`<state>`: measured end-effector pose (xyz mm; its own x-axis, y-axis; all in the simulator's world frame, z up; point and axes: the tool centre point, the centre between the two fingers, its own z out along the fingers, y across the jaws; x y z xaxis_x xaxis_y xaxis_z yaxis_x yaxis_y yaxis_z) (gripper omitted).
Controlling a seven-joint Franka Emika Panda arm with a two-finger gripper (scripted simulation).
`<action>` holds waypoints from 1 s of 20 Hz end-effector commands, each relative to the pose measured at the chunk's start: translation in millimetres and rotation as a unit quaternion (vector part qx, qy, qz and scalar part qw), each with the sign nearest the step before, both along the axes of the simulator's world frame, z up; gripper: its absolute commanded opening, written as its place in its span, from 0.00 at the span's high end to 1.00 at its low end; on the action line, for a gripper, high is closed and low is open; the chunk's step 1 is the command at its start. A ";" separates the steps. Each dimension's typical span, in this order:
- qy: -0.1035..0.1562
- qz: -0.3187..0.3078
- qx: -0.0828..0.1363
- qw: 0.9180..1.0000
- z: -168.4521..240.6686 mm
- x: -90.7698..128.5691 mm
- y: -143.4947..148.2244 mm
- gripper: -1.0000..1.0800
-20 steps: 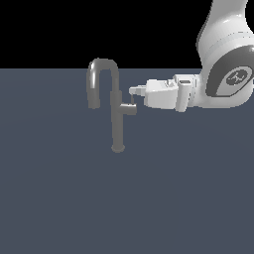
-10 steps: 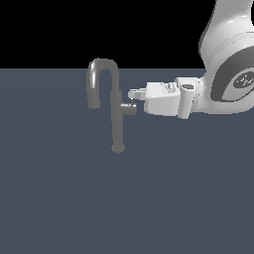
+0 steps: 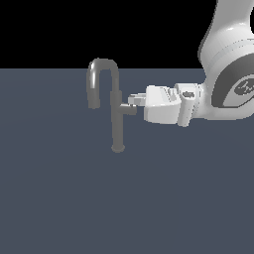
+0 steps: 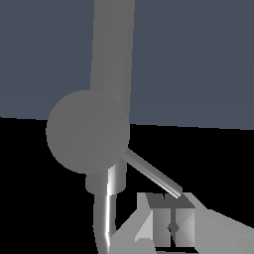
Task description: Turn on the faucet by rotating a designated handle.
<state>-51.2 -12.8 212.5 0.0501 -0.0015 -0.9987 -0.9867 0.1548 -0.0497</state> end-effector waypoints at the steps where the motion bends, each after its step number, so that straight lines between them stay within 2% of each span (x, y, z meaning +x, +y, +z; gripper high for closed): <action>1: 0.017 0.000 0.001 1.000 -24.8 -8.2 1.8 1.00; 6: 0.028 0.000 0.001 1.000 -51.6 -16.5 3.4 1.00; 7: 0.001 0.001 0.002 1.000 -22.1 -4.8 0.7 1.00; 17: 0.027 0.000 0.001 1.000 -73.5 -5.2 1.6 1.00; 18: -0.006 0.005 0.005 1.000 -37.2 3.3 -0.6 1.00; 20: 0.000 0.004 0.005 1.000 -46.5 5.7 -0.7 1.00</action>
